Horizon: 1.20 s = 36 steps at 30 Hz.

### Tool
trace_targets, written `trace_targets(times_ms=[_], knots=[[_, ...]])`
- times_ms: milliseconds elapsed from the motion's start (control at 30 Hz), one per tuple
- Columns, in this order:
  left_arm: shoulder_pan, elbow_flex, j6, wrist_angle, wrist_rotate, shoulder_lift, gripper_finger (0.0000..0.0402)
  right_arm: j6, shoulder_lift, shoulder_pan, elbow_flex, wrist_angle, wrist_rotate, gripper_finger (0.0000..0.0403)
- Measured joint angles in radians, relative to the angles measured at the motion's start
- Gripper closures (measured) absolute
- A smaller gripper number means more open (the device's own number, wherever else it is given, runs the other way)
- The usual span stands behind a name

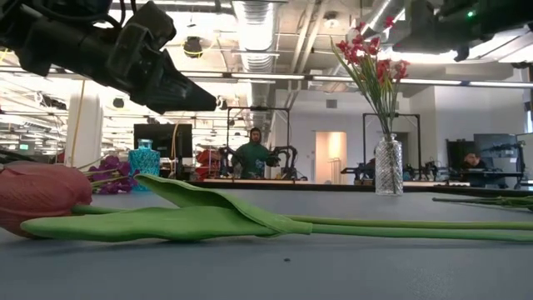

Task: Sort flowers into vase by color
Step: Put the top white tulip into the transparent vase

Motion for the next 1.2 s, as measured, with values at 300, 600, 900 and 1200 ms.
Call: trace_targets(times_ms=[300,600,900,1200], knots=[[0.0,0.0,-0.007,0.002,0.003,0.0,0.0267,-0.027,-0.004,-0.156,0.0,0.007,-0.068,0.0377],[0.0,0.0,0.0,0.002,0.003,0.0,0.0267,0.008,-0.001,-0.285,0.0,0.015,-0.159,0.0377],[0.0,0.0,0.0,0.002,0.004,0.0,0.0267,0.058,0.073,-0.391,0.0,0.015,-0.219,0.0377],[0.0,0.0,0.0,0.002,0.004,0.0,0.0267,0.098,0.147,-0.428,0.001,0.038,-0.241,0.0377]])
